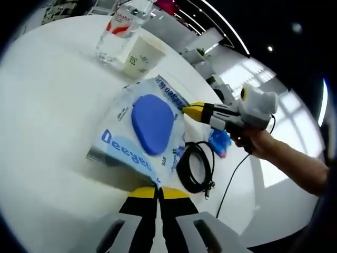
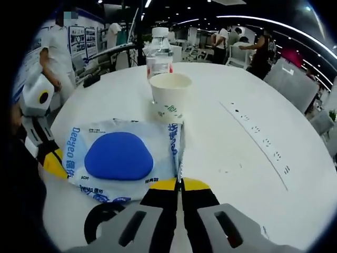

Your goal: Arrange the tabletop items into an orderly group along one side of the table until the central work area is clear of visible clutter.

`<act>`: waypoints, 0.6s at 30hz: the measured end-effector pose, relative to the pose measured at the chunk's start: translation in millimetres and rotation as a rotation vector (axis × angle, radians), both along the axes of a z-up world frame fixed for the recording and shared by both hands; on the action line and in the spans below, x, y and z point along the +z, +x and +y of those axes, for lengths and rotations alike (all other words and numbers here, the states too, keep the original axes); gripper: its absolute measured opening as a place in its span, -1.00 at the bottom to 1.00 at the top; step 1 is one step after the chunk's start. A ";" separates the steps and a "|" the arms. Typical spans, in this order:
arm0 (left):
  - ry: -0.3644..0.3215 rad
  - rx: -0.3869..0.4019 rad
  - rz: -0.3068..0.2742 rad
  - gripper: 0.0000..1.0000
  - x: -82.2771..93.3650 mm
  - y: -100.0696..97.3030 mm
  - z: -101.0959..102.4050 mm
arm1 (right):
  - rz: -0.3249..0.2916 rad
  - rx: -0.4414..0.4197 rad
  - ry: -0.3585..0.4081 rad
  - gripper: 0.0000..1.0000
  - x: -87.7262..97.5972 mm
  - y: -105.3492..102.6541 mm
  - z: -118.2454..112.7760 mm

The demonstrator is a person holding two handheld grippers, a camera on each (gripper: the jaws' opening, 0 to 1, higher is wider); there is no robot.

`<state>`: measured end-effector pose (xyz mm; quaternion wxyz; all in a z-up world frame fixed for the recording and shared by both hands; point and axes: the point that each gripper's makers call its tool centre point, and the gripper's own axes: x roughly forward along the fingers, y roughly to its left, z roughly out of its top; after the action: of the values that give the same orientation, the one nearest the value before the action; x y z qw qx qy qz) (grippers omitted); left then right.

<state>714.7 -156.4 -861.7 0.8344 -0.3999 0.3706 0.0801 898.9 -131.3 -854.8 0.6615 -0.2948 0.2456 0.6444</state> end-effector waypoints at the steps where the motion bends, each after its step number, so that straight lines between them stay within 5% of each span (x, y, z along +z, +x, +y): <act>1: 0.010 -0.009 -0.006 -1.00 3.8 0.6 0.6 | -0.009 -0.009 0.010 -1.00 4.2 0.6 -2.8; 18: 0.094 -0.162 -0.050 -1.00 41.5 11.6 8.8 | -0.047 -0.197 0.072 -1.00 35.0 11.3 -43.9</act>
<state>726.3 -147.7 -820.2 0.8650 -0.3311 0.3765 0.0198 910.1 -175.2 -819.8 0.7372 -0.2603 0.2346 0.5777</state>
